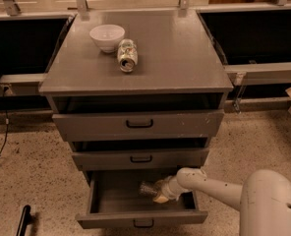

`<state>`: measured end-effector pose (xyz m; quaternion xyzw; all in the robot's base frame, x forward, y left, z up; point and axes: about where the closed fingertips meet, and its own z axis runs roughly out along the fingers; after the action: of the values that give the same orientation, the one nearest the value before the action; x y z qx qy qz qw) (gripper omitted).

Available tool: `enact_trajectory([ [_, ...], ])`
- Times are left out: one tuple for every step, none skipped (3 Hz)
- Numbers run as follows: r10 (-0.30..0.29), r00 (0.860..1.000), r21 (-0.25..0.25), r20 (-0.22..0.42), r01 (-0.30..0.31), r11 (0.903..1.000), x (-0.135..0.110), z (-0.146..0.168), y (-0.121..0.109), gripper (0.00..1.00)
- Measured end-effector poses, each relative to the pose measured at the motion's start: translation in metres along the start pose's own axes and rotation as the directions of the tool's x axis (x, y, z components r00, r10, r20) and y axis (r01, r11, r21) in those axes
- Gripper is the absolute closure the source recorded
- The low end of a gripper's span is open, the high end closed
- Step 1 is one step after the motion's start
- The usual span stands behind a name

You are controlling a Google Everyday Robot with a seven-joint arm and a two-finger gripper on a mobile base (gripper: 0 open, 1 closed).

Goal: Place water bottle into bottom drawer

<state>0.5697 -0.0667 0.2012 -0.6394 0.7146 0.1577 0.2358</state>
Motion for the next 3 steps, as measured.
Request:
enact_trajectory([
  [0.000,1.000,0.000,0.000,0.000,1.0000,0.0000,0.0000,0.0000,0.37],
  [0.000,1.000,0.000,0.000,0.000,1.0000,0.0000,0.0001,0.0001,0.14],
  [0.000,1.000,0.000,0.000,0.000,1.0000,0.0000,0.0001,0.0001,0.00],
])
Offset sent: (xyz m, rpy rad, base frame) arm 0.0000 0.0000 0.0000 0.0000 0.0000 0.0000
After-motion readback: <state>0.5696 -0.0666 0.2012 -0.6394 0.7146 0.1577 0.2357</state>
